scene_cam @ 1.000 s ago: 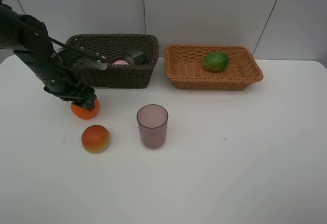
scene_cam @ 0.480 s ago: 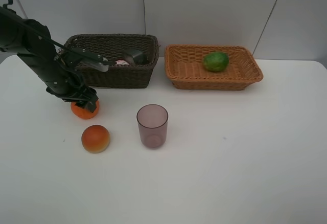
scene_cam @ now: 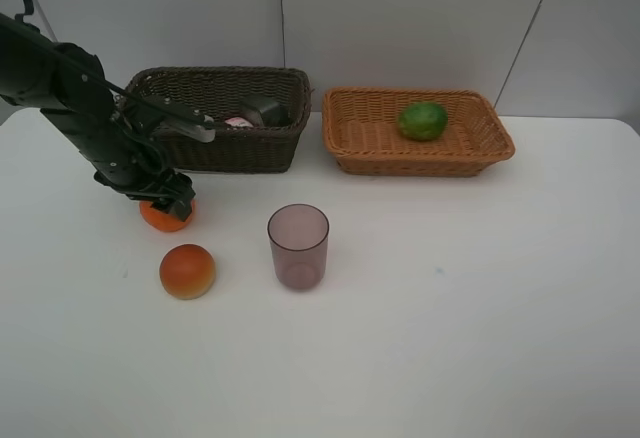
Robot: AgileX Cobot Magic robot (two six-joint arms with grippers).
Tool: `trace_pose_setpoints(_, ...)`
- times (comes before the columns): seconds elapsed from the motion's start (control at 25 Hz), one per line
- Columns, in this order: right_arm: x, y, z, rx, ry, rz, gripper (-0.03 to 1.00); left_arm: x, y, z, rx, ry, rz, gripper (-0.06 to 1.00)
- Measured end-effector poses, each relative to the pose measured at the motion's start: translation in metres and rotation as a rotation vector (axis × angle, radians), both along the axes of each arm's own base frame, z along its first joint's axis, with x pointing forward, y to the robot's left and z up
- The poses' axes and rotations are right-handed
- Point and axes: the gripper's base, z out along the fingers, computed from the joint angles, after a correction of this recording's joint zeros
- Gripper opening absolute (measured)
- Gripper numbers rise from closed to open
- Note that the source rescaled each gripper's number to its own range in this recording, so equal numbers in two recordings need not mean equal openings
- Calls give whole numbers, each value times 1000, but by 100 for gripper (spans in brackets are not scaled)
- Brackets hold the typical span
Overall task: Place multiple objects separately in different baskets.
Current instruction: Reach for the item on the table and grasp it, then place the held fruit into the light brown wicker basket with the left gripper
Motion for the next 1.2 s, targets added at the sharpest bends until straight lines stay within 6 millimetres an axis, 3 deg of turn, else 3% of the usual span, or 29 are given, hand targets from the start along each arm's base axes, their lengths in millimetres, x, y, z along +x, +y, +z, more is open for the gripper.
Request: trace_pose_setpoints(1.2,0,0,0,0,0,0,94,6,-1,-7,-12,-48,4,94)
